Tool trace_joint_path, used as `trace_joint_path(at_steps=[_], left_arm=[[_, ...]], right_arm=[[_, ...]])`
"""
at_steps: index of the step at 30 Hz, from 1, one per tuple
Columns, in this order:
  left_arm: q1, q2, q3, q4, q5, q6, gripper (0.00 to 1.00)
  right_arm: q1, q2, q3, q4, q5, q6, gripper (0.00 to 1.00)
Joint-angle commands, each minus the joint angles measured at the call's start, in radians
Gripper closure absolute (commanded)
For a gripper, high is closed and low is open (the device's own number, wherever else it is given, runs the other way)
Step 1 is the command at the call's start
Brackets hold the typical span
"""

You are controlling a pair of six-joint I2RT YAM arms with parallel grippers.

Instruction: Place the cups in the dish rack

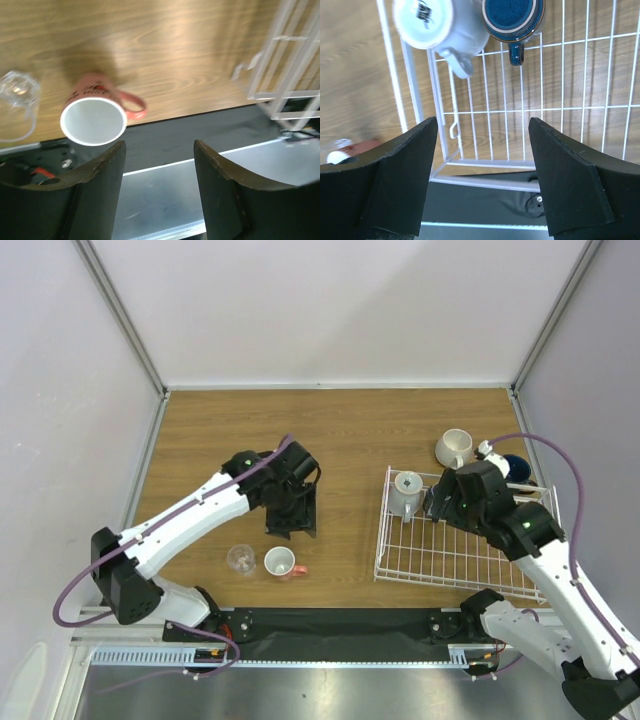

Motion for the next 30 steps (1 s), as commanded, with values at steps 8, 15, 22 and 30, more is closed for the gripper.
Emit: trace_joint_path(at_steps=[8, 15, 22, 30], left_arm=[[-0.013, -0.016, -0.043, -0.034, -0.084, -0.024, 0.34], [0.03, 0.054, -0.075, -0.066, -0.032, -0.108, 0.4], [0.12, -0.016, -0.249, 0.068, 0.111, -0.235, 0.41], [0.134, 0.03, -0.263, 0.092, 0.134, -0.268, 0.41]], right_arm=[[0.005, -0.011, 0.185, -0.151, 0.01, 0.026, 0.21], [0.005, -0.026, 0.17, -0.145, -0.027, 0.033, 0.21], [0.005, -0.051, 0.163, -0.152, -0.025, 0.036, 0.21], [0.005, -0.062, 0.168, -0.171, -0.021, 0.028, 0.21]])
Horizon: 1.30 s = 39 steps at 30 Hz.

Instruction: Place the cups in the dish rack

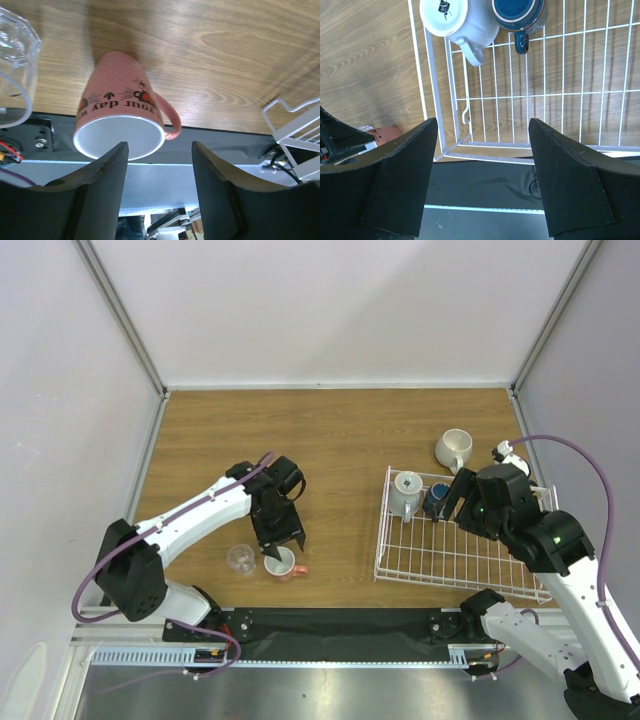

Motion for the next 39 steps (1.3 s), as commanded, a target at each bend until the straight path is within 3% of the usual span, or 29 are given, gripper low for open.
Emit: trace_joint_path(at_steps=[1, 13, 19, 30, 34, 35, 39], left_arm=[[0.013, 0.0, -0.001, 0.033, 0.033, -0.053, 0.41], [0.033, 0.056, -0.019, 0.032, 0.051, -0.108, 0.41], [0.046, 0.066, -0.047, 0.046, 0.042, -0.133, 0.5], [0.051, 0.106, -0.096, 0.079, 0.065, -0.128, 0.57], [0.052, 0.106, -0.087, 0.088, 0.066, -0.116, 0.71], [0.052, 0.104, -0.078, 0.087, 0.065, -0.113, 0.81], [0.054, 0.102, -0.024, 0.073, 0.066, -0.084, 1.0]], right_arm=[[0.003, -0.009, 0.017, -0.021, 0.006, 0.002, 0.21], [0.0, -0.006, 0.028, -0.018, 0.01, -0.016, 0.21], [0.0, -0.002, 0.031, -0.018, 0.007, -0.024, 0.21], [-0.004, -0.011, 0.021, -0.021, 0.006, -0.022, 0.21], [-0.004, -0.003, 0.019, -0.013, 0.003, -0.021, 0.21], [-0.004, -0.003, 0.02, -0.01, 0.0, -0.022, 0.21], [-0.003, 0.001, 0.025, -0.007, -0.003, -0.024, 0.21]])
